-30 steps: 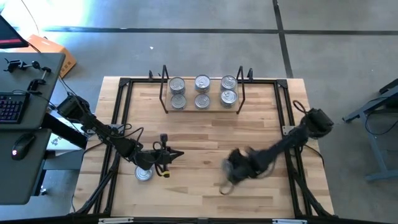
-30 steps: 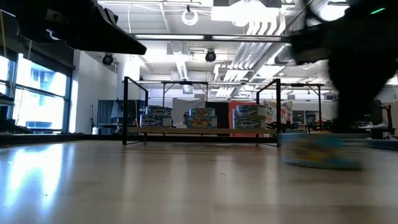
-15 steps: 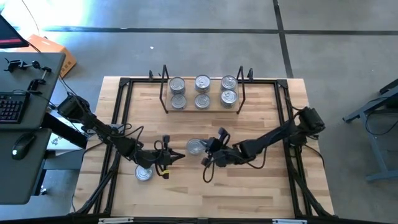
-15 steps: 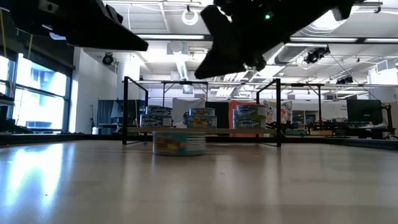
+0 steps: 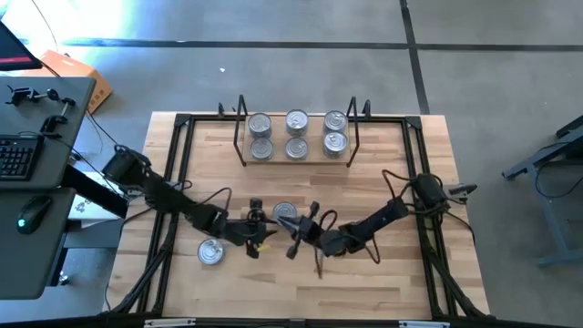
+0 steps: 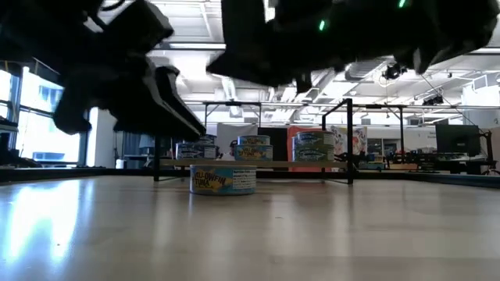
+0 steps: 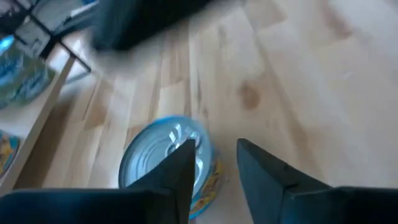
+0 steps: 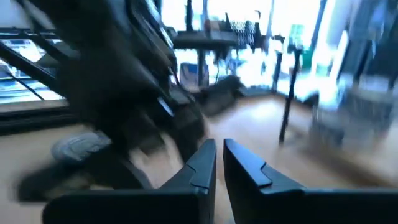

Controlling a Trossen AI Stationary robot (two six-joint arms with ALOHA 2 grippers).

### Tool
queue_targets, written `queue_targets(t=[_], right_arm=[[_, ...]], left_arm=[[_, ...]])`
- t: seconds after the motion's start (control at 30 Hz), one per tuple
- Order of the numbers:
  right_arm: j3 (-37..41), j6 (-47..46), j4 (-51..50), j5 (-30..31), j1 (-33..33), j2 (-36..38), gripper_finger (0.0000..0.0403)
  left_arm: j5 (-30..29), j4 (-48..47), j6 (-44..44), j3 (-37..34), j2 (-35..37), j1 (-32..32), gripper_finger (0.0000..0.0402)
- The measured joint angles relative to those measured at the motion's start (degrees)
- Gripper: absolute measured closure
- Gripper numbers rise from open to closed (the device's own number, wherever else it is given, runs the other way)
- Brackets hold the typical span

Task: Stack canned seafood by type on shelf
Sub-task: Stack the yellow and blue tuna can on top of the other yellow and blue tuna can on the shelf

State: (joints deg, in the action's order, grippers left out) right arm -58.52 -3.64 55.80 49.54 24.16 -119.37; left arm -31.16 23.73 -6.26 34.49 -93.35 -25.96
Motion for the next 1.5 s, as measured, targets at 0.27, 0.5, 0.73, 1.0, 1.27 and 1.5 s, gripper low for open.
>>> queue_targets(t=[0.27,0.5,0.73,1.0,1.27,1.5], right_arm=[[0.0,26.0,-1.1,10.1,7.3,9.5,0.0382],[-0.1,20.2,-28.9,14.3,13.6,19.3,0.0370],[-0.1,-3.8,-58.3,-4.9,10.7,19.6,0.0288],[0.0,12.2,-53.2,-8.1,4.7,8.9,0.0166],[0.0,-0.5,-49.3,-10.0,2.0,7.3,0.0144],[0.0,-6.6,-43.6,-10.7,2.0,7.3,0.0144]], left_arm=[[7.2,-3.2,-1.8,0.7,-3.5,5.2,0.0281],[11.2,-2.4,-2.7,0.8,-4.7,8.3,0.0352],[11.9,-1.8,-1.3,3.6,-4.5,9.0,0.0392],[11.6,-4.6,1.1,7.8,-3.3,9.1,0.0399],[11.9,-24.8,3.9,11.0,5.4,5.0,0.0388],[12.5,-25.5,3.2,8.5,3.9,3.9,0.0308]])
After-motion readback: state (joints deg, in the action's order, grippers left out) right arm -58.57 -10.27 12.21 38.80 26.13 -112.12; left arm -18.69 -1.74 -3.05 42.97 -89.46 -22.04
